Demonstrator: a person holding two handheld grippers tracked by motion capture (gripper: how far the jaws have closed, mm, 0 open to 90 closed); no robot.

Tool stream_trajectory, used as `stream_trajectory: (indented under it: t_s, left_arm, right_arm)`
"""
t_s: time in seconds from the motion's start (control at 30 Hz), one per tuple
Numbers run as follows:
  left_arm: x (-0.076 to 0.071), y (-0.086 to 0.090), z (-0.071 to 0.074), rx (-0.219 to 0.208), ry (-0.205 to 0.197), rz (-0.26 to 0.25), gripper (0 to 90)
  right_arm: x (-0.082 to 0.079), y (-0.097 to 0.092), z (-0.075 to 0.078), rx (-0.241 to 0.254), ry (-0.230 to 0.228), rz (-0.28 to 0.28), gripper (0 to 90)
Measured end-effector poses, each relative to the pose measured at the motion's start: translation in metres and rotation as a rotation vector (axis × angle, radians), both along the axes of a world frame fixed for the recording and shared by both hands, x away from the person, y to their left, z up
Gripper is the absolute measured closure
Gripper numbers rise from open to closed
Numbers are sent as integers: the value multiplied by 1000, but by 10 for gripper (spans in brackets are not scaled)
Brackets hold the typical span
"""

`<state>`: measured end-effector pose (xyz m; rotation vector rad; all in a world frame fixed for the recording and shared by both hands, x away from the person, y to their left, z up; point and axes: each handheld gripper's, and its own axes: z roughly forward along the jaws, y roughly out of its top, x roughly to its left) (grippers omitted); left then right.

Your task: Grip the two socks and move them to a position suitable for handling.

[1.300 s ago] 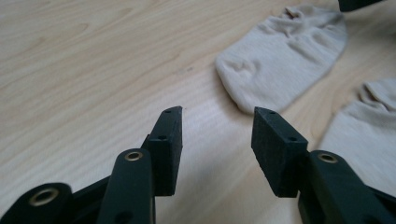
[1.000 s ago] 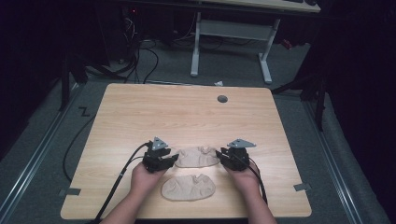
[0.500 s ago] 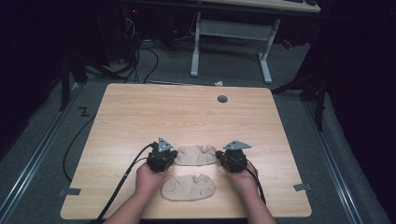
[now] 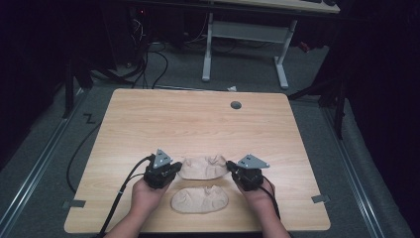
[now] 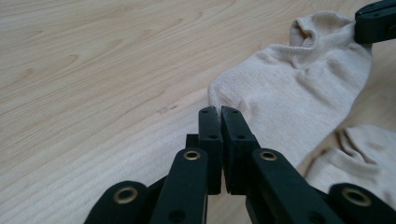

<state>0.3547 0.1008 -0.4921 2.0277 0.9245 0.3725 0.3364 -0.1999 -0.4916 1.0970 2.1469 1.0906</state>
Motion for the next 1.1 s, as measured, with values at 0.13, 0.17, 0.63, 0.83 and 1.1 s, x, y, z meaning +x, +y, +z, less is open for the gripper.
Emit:
stream_trajectory:
  t_s: [0.13, 0.17, 0.63, 0.83, 1.1]
  left_arm:
    - [-10, 6, 1, 8, -3, -22, 875]
    - [-12, 8, 1, 10, 4, -29, 875]
    - [-48, 13, -2, 16, 28, -86, 874]
    - [-63, 16, -5, 38, 30, -117, 873]
    - [-69, 17, -9, 57, 54, -134, 870]
  right_arm:
    - [-8, 4, 3, -1, -11, 23, 858]
    - [-11, 5, 3, -7, -11, 33, 858]
    - [-51, 5, -5, -44, 28, 111, 857]
    - [-64, 5, -9, -50, 40, 130, 857]
    - [-72, 8, -12, -61, 57, 157, 855]
